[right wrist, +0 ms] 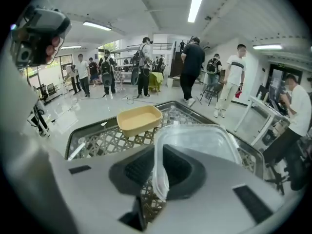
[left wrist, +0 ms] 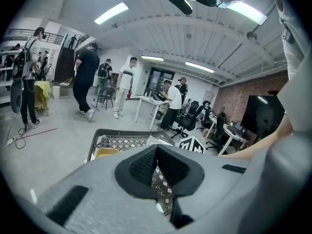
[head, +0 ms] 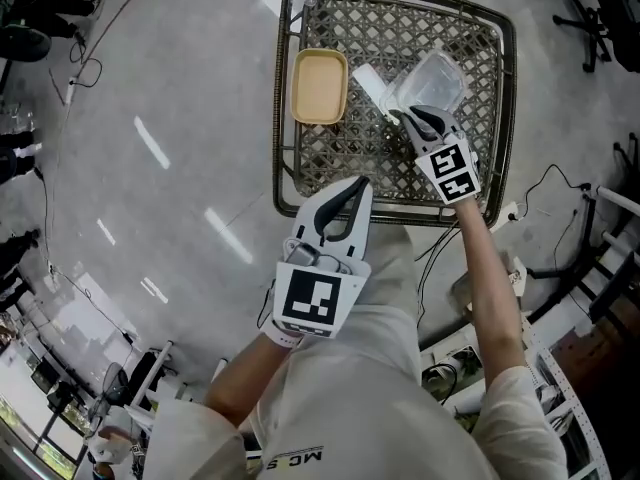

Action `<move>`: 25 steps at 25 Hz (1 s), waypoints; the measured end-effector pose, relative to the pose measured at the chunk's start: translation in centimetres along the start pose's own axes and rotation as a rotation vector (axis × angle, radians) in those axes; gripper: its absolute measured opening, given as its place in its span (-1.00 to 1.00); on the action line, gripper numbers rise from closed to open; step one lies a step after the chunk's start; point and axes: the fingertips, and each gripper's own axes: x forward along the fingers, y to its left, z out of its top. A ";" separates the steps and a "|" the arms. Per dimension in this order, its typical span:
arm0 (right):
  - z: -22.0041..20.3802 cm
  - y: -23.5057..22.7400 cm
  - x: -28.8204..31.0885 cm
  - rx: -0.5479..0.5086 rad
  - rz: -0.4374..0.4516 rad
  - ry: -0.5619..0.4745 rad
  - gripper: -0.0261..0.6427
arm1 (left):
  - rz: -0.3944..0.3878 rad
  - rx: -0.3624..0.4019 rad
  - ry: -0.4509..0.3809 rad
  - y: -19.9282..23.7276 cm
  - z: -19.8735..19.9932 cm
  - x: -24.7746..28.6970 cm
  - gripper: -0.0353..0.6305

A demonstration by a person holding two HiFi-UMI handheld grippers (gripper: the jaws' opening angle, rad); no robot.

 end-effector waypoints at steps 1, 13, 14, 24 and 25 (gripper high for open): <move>0.5 0.2 -0.7 -0.001 -0.001 -0.010 -0.72 | -0.005 0.016 -0.006 -0.1 0.2 -0.3 -0.82; 7.1 2.1 -9.2 0.036 -0.096 -0.135 -0.72 | -0.038 0.080 -0.072 -0.8 3.8 -4.3 -0.82; 7.5 2.5 -9.9 0.045 -0.104 -0.145 -0.72 | -0.038 0.082 -0.073 -0.8 3.9 -4.7 -0.82; 12.7 5.8 -18.9 0.049 -0.188 -0.289 -0.72 | -0.019 0.100 -0.141 -0.1 6.6 -8.0 -0.82; 13.2 6.0 -19.7 0.052 -0.200 -0.305 -0.72 | -0.015 0.101 -0.150 0.0 6.9 -8.2 -0.82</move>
